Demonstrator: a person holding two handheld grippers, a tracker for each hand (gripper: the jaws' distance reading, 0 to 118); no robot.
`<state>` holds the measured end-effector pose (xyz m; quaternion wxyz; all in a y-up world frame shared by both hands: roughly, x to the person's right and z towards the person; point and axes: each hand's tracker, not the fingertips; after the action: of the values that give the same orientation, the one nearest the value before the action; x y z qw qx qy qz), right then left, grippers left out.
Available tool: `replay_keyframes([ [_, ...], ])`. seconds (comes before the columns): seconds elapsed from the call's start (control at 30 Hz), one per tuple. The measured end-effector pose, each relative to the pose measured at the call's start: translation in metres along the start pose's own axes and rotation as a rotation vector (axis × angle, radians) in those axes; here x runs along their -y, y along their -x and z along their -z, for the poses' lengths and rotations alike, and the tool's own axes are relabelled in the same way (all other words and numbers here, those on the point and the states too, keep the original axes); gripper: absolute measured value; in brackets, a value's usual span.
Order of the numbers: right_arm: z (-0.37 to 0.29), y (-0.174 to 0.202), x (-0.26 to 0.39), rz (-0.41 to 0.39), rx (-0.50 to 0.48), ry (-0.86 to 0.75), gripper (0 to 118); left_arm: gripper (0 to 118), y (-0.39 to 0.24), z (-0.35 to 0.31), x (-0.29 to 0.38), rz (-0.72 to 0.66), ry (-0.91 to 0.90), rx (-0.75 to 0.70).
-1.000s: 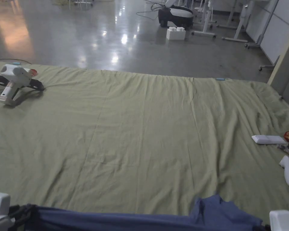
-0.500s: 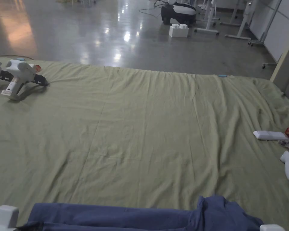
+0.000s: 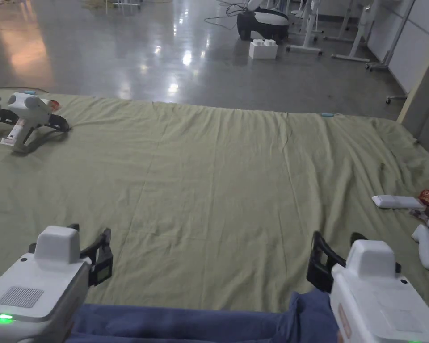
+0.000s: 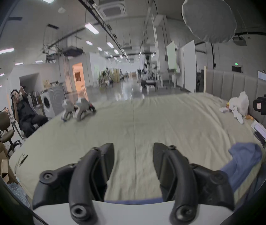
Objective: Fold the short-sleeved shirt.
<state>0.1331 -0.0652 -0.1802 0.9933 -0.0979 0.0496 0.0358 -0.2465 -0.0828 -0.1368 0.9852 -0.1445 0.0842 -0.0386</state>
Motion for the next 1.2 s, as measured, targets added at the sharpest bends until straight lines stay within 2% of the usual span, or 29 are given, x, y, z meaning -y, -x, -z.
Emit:
replay_keyframes([
  [0.07,0.000,0.011,-0.006,0.012,0.014,-0.076,22,9,-0.011,-0.003,-0.010,-0.013,-0.072,-0.025],
  [0.1,-0.001,0.015,-0.008,0.020,0.018,-0.108,14,1,-0.013,-0.005,-0.013,-0.023,-0.097,-0.027],
  [0.2,-0.004,0.023,-0.013,0.032,0.023,-0.184,2,0,-0.019,-0.012,-0.024,-0.048,-0.173,-0.043],
  [0.27,-0.006,0.030,-0.015,0.029,0.058,-0.211,1,0,-0.020,-0.015,-0.030,-0.061,-0.192,-0.038],
  [0.43,-0.003,0.034,-0.017,0.029,0.037,-0.210,0,0,-0.001,-0.017,-0.032,-0.062,-0.160,-0.028],
  [0.7,0.006,0.033,-0.005,0.026,0.004,-0.136,0,0,0.101,0.004,0.017,-0.236,0.280,0.096],
  [0.83,0.011,0.032,0.003,0.032,-0.006,-0.079,0,1,0.137,0.014,0.061,-0.264,0.509,0.175],
  [0.87,0.011,0.033,0.004,0.035,-0.008,-0.070,0,4,0.143,0.018,0.072,-0.298,0.558,0.174],
  [0.93,0.012,0.034,0.006,0.037,-0.010,-0.054,0,22,0.153,0.020,0.088,-0.404,0.625,0.204],
  [0.97,0.012,0.035,0.008,0.037,-0.014,-0.047,0,36,0.159,0.022,0.097,-0.461,0.638,0.244],
  [1.0,0.013,0.035,0.009,0.033,-0.017,-0.041,0,59,0.162,0.023,0.104,-0.502,0.647,0.274],
  [1.03,0.014,0.035,0.010,0.028,-0.022,-0.035,0,76,0.165,0.025,0.109,-0.520,0.660,0.293],
  [1.07,0.016,0.035,0.011,0.019,-0.027,-0.025,0,88,0.166,0.025,0.113,-0.534,0.675,0.317],
  [1.1,0.017,0.034,0.011,0.016,-0.028,-0.019,0,96,0.166,0.027,0.117,-0.544,0.690,0.330],
  [1.2,0.019,0.030,0.011,0.023,-0.016,0.001,0,97,0.168,0.033,0.132,-0.603,0.736,0.369],
])
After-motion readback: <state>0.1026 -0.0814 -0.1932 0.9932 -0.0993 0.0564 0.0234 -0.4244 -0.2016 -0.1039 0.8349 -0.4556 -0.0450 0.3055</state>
